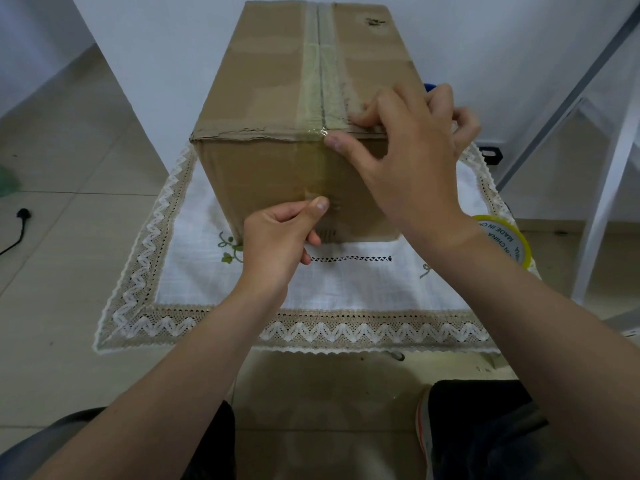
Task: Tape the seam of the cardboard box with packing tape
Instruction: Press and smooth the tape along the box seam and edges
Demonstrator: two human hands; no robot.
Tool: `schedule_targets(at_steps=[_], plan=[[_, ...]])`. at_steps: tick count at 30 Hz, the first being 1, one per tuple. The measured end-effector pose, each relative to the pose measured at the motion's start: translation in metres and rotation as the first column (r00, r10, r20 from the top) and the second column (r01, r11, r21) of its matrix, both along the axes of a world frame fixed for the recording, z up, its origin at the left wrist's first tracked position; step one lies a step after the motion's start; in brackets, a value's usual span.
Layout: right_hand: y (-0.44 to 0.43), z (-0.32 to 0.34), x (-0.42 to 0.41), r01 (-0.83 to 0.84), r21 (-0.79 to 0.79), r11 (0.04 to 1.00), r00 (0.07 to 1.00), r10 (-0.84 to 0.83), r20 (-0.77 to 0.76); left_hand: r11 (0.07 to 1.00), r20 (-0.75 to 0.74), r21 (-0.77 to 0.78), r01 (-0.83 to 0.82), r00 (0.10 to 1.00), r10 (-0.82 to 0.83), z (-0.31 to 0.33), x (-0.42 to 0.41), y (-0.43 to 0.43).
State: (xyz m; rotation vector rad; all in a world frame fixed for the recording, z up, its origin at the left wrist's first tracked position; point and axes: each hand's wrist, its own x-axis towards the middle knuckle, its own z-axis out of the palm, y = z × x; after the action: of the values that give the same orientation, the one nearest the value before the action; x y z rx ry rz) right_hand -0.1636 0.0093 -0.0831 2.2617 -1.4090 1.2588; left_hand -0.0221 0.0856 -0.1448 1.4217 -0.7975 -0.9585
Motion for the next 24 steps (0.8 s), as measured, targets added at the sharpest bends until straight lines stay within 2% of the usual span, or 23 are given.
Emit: schedule_targets(at_steps=[6,11,18,24], plan=[[-0.001,-0.009,-0.010,-0.061,0.004,0.998,0.997,0.061,-0.040,1.000,-0.001,-0.006,0.009,1.000,-0.009,0.001,0.001,0.000],[0.001,-0.012,-0.015,-0.047,0.055,0.997,0.991,0.054,-0.122,1.000,0.007,0.003,0.006,1.000,-0.006,0.002,0.000,0.001],[-0.001,-0.005,-0.006,-0.019,0.032,0.999,0.999,0.018,0.042,1.000,0.008,0.006,-0.003,1.000,0.003,0.001,-0.001,0.001],[0.004,-0.017,-0.012,-0.018,0.027,0.999,0.997,0.020,-0.075,1.000,0.015,0.013,-0.003,1.000,0.003,0.000,-0.001,0.001]])
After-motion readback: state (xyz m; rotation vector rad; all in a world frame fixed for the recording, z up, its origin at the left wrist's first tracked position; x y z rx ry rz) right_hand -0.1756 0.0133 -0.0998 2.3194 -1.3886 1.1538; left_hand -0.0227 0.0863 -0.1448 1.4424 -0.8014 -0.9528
